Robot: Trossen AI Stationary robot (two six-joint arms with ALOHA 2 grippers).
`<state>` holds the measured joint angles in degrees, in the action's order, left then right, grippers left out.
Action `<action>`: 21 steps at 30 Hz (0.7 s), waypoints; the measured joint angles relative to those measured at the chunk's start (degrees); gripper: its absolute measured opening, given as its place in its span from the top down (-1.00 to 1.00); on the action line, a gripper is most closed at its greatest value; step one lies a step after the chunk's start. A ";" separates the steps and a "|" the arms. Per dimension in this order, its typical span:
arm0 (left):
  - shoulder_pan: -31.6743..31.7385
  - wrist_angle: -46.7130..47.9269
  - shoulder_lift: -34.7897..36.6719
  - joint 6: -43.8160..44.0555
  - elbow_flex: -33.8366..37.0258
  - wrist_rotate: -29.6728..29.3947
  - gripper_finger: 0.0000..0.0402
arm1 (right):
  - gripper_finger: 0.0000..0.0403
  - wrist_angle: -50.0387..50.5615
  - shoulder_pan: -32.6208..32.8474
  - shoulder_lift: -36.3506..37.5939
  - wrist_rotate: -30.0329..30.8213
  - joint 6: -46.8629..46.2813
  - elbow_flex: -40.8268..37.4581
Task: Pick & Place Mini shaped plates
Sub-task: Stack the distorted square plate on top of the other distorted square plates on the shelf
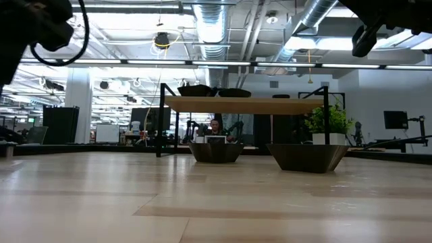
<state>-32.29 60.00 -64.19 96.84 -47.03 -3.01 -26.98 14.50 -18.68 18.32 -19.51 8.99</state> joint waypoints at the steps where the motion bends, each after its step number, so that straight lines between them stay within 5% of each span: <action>1: -0.83 -0.76 -0.37 0.48 0.00 0.03 0.63 | 1.00 -0.01 0.00 -0.02 -0.01 0.00 0.00; 21: -10.88 -6.60 -9.36 1.13 0.00 0.27 0.56 | 1.00 0.02 -0.02 0.01 0.03 0.04 0.00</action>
<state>-43.17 53.40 -73.56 97.97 -47.03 -2.74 -26.96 14.48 -18.68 18.35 -19.46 8.99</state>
